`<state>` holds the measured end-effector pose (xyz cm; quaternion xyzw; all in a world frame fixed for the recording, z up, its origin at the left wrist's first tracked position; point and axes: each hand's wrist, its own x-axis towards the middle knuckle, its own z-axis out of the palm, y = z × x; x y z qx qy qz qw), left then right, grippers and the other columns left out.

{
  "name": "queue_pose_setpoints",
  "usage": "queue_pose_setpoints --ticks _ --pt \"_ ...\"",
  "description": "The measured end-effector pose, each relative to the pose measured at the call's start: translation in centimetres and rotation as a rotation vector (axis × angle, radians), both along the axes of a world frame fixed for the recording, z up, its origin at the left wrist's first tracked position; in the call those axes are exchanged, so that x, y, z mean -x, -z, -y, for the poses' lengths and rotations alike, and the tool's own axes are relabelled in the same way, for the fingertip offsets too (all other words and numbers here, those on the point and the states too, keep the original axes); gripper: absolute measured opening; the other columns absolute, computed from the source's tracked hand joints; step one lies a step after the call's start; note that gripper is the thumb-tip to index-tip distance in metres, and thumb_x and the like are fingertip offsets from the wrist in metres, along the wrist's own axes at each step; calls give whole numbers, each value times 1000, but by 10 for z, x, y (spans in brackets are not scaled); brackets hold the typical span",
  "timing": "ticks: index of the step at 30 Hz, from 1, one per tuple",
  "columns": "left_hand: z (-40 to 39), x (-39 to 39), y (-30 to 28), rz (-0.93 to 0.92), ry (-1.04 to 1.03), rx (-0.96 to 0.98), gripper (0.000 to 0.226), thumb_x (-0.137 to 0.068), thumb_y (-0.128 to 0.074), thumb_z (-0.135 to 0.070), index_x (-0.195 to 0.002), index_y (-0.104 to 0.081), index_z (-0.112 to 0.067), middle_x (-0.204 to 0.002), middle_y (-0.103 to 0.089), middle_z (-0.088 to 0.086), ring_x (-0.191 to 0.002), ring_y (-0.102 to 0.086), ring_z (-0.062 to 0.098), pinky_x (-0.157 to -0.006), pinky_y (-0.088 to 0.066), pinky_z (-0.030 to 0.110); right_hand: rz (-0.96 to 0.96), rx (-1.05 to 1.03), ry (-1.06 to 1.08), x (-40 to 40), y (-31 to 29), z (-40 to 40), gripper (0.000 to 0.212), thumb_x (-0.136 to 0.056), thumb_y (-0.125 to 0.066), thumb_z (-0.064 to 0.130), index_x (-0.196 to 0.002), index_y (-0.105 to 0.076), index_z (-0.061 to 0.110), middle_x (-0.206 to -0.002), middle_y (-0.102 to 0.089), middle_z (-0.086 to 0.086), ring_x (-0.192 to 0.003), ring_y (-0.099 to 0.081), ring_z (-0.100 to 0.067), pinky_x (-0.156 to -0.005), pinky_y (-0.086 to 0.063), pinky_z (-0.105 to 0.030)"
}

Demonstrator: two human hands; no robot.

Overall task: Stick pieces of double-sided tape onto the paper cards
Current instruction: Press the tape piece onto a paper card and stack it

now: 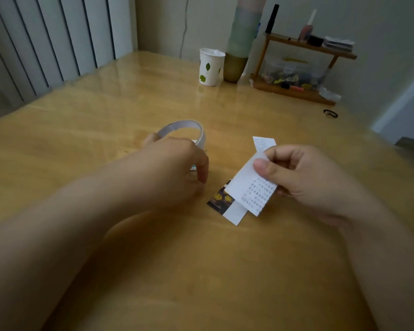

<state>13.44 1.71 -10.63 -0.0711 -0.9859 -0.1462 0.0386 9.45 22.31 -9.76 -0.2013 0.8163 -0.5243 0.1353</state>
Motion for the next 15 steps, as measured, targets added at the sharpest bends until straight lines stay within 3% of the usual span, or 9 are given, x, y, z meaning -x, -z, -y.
queue_pose_setpoints --ticks 2,6,9,11,13,15 --pt "0 0 0 7 3 15 7 -89 -56 -37 -92 -62 -36 -83 -50 -13 -67 -32 2 -62 -12 25 -20 -58 40 -2 4 7 25 -69 -64 39 -72 -69 15 -62 -66 5 -50 -50 -3 -49 -38 -14" --pt "0 3 3 -7 17 27 8 -89 -56 -36 -92 -63 -34 -81 -49 -14 -67 -37 0 -71 -11 20 -48 -118 133 -4 14 16 26 -79 -69 39 -70 -68 14 -53 -61 9 -48 -48 -3 -57 -38 -26" --pt "0 4 4 -3 27 39 9 -90 -55 -35 -90 -64 -32 -84 -56 -13 -68 -40 -1 -79 -15 22 -104 -226 171 -5 18 19 28 -83 -66 42 -75 -70 16 -66 -70 8 -61 -64 -8 -65 -48 -35" --pt "0 4 4 6 29 32 9 -89 -56 -35 -90 -64 -32 -91 -60 -12 -70 -41 2 -76 -13 21 -128 -284 183 -5 18 19 26 -84 -65 43 -76 -71 19 -74 -72 9 -72 -67 -9 -72 -51 -33" --pt "-1 3 2 21 19 27 10 -89 -57 -35 -93 -65 -31 -99 -62 -12 -76 -40 4 -68 -11 21 -151 -358 181 -5 16 19 26 -84 -65 46 -75 -70 23 -73 -71 13 -71 -66 -7 -71 -51 -33" --pt "-2 4 2 32 12 36 10 -89 -57 -36 -93 -64 -31 -97 -60 -12 -77 -40 5 -69 -11 21 -159 -407 179 -6 14 18 26 -83 -64 49 -76 -70 25 -73 -71 13 -72 -66 -7 -71 -51 -33"
